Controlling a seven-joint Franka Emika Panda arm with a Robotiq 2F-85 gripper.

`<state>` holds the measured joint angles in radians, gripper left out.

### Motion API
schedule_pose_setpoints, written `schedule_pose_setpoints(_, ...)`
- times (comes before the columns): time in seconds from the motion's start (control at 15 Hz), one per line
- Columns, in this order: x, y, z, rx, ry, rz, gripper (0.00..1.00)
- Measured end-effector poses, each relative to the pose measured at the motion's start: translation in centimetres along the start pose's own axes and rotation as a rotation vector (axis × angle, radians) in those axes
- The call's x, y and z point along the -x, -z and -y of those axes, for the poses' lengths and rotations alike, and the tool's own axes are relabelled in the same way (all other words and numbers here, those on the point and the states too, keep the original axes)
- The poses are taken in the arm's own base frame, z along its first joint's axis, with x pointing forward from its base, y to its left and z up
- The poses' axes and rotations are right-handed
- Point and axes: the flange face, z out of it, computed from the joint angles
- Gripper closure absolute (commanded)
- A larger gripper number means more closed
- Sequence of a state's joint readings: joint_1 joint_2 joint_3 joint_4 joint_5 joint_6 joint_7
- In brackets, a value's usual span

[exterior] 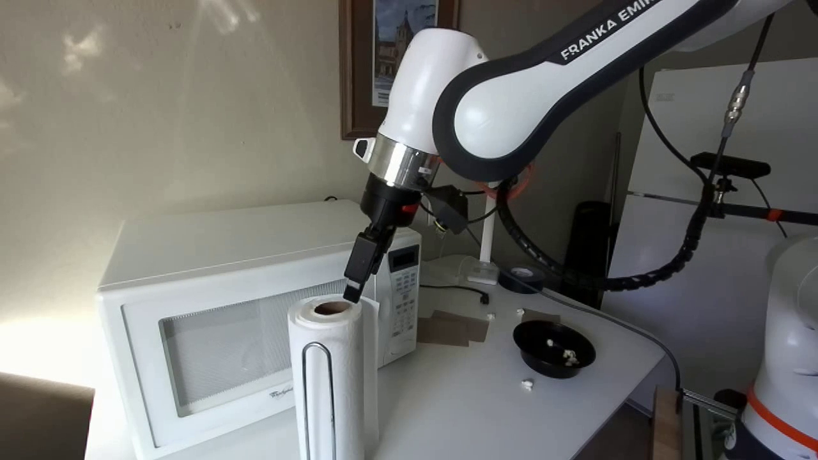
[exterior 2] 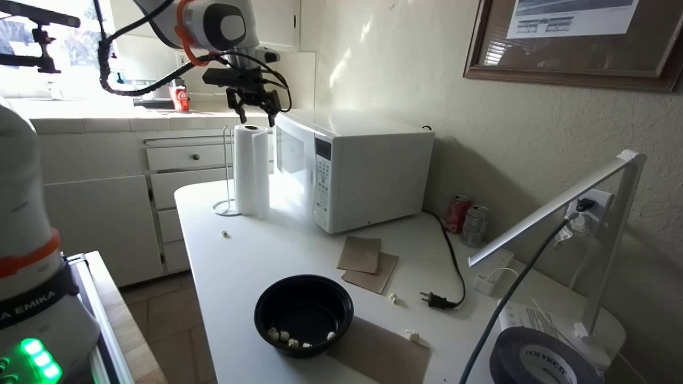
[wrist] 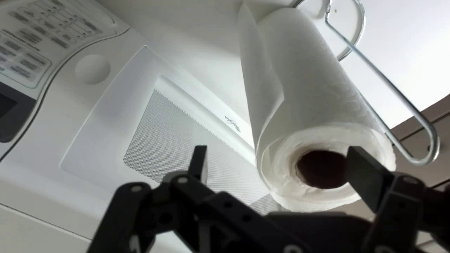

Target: Remove the paper towel from the paper towel holder and put it on the counter

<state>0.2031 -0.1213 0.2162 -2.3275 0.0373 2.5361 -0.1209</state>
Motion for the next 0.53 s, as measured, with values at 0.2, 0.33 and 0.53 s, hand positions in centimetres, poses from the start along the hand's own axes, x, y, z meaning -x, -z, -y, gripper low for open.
schedule_pose_setpoints(0.2,-0.6,-1.2,-0.2,-0.002,-0.001,-0.029,0.0)
schedule_pose_setpoints(0.33,-1.0,-1.8,-0.2,-0.005,-0.001,-0.035,0.18)
schedule_pose_setpoints(0.53,-1.4,-2.5,-0.3,-0.008,0.0,-0.034,0.39)
